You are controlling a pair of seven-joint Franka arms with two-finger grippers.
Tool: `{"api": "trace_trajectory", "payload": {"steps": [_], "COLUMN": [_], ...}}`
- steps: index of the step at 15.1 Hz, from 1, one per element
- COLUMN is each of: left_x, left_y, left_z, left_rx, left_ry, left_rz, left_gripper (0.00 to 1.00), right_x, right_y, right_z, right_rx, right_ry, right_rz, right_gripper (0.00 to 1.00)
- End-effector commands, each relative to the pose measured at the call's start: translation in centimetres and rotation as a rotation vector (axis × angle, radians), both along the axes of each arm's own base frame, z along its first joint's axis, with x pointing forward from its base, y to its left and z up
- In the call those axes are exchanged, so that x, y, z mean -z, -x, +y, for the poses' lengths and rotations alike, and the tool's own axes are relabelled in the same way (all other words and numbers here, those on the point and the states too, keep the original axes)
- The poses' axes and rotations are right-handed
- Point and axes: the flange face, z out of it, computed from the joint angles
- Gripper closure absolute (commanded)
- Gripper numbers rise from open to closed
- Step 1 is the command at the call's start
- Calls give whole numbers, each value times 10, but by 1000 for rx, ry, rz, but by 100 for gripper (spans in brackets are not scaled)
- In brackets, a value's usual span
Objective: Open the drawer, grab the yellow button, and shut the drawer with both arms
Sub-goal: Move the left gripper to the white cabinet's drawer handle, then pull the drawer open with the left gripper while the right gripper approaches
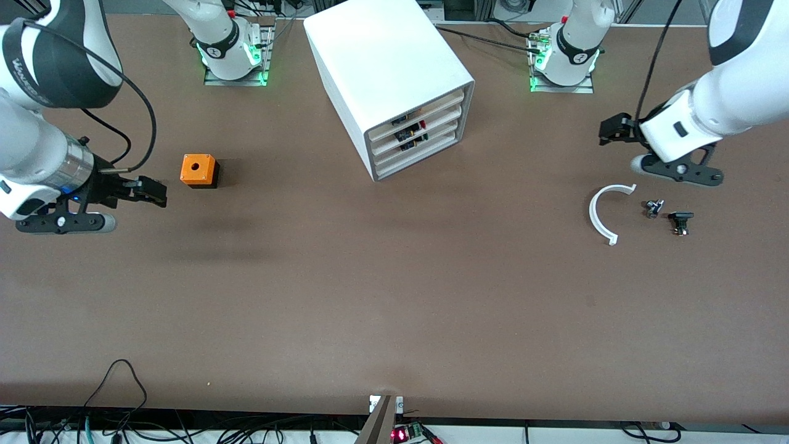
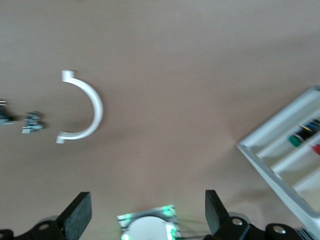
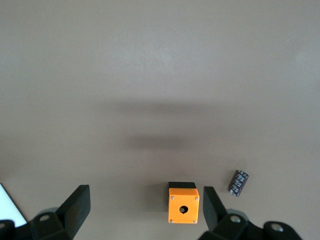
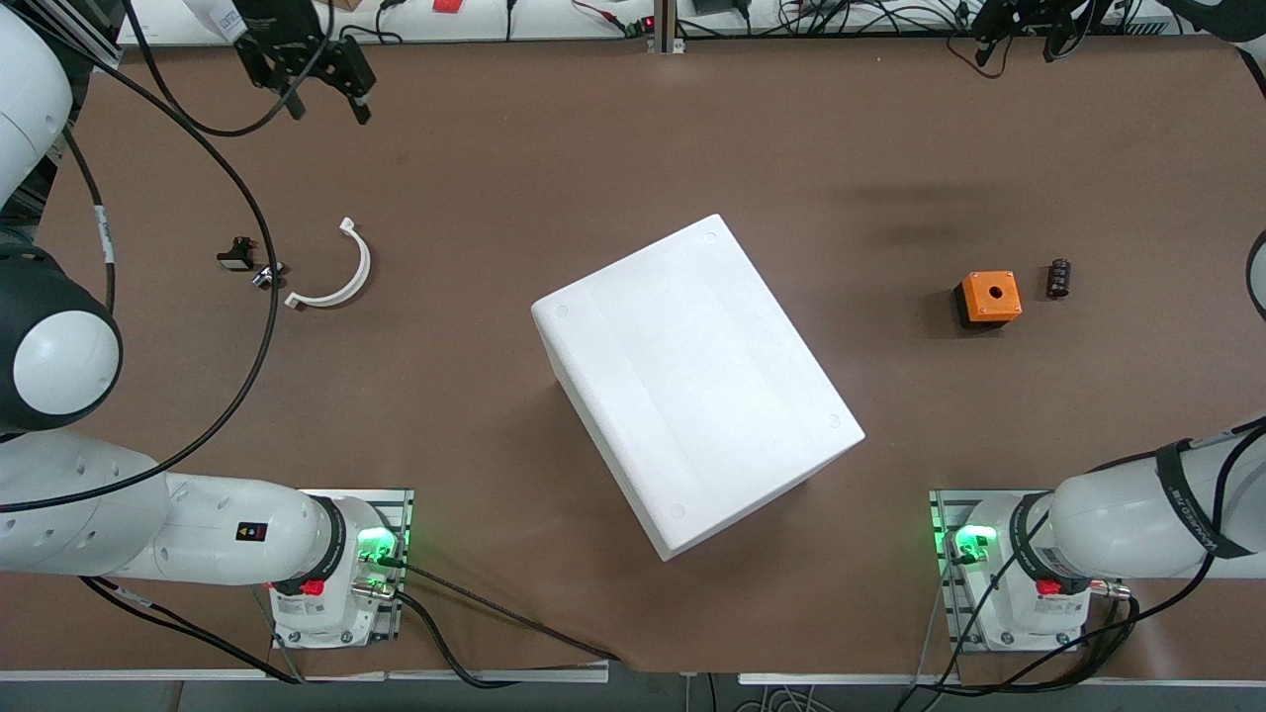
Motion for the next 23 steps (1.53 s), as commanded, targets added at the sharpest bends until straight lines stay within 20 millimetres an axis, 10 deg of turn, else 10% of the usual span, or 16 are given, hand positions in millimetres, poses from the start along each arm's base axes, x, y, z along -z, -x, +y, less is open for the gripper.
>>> {"api": "trace_trajectory", "payload": {"steps": [1,16,23], "left_x": [16,143,209], "left_y": [6,68,89], "left_z": [-13,-140,-155], "left_rx": [59,224,235], "left_ry": [161,948,1027], "left_rz": [74,103,106], "left_gripper": [0,15,31], "right_x": [2,15,19], "right_y": [0,-3,-4], "right_z": [1,10,52], "right_rx": [8,185,394], "right_ry": [15,-2,18], "right_rz": [12,42,38], "right_gripper": [0,0,0]}}
